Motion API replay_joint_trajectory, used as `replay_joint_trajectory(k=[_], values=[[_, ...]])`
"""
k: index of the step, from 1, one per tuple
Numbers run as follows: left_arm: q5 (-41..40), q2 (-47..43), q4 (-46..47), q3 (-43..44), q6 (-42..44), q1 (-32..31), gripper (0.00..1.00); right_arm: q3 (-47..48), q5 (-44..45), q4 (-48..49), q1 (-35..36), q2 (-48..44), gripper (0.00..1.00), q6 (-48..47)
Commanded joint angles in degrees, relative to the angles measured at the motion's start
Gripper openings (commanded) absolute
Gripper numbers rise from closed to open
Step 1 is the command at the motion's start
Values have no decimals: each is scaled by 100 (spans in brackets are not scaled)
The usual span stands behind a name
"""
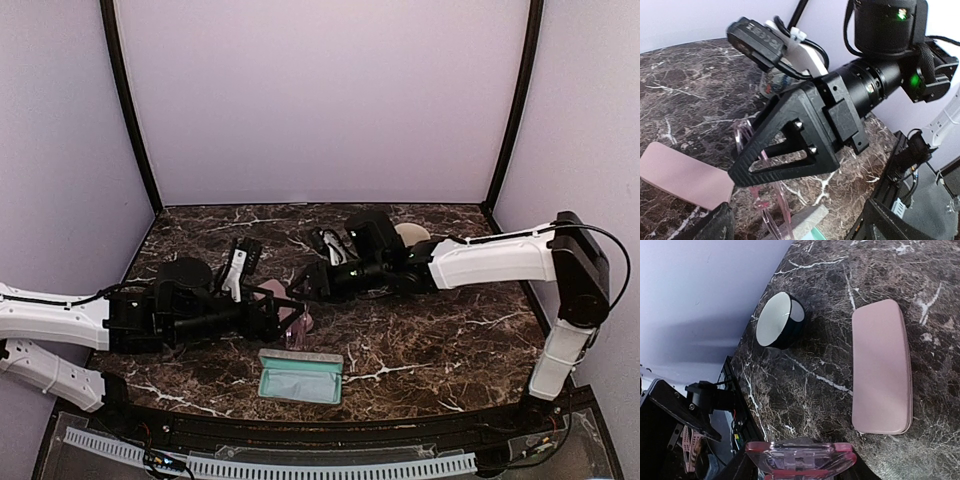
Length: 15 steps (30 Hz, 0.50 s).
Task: Organize the sunglasses
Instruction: Pass from the left arm to the right, then pass from the right arm to the left
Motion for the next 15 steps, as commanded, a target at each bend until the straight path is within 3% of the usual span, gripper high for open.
replay_joint_trajectory(k=[1, 9, 15], values=[[1447, -218, 25, -12, 54, 233, 91, 481, -781, -778, -29, -313, 30, -1240], [3081, -591, 124, -242, 98, 675, 88, 875, -1728, -1481, -38, -524, 29, -2009], [3476, -644, 651, -711, -257, 753, 80, 929, -2458, -1393, -38, -637, 29, -2130]])
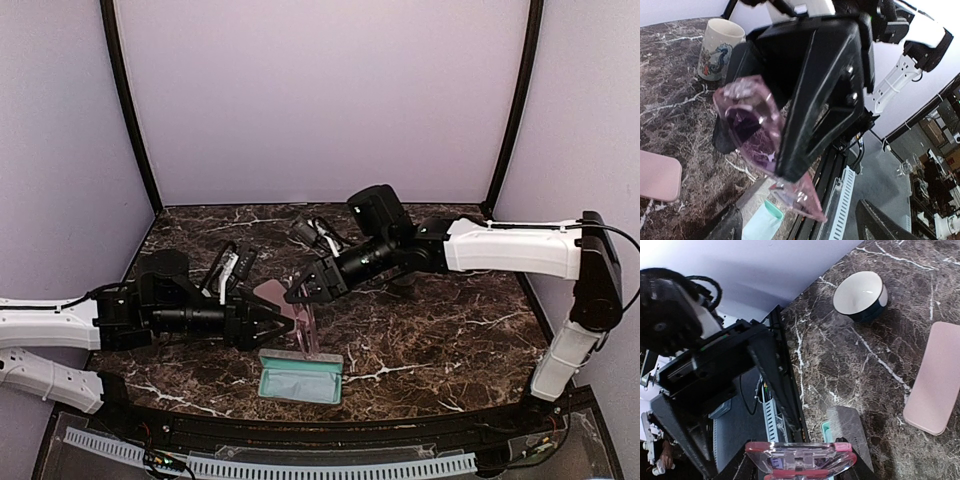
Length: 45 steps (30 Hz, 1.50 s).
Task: Organize the sunglasses
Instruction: Pass from the right arm to the left
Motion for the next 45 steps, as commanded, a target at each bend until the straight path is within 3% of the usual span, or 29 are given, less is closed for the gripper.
replay_joint_trajectory(k=[1, 12, 19, 24, 33, 45], values=[[604, -84, 642, -447, -348, 55, 79, 145, -754, 114, -34, -256, 29, -233], [1279, 752, 3143, -872, -1372, 65, 81, 22, -1186, 849, -18, -185, 29, 236], [1494, 1353, 3690, -752, -1727, 63, 75, 25, -1278, 1075, -6, -61, 29, 373], [1454, 1349, 3665, -726, -1767, 65, 69, -7, -1317, 1071, -8, -5, 28, 351], [1302, 1211, 3439, -717, -1706, 65, 76, 8, -1392, 915, 28, 38, 27, 214], [1149, 1089, 3072, -625, -1594, 65, 48, 115, -1412, 673, 77, 164, 27, 66]])
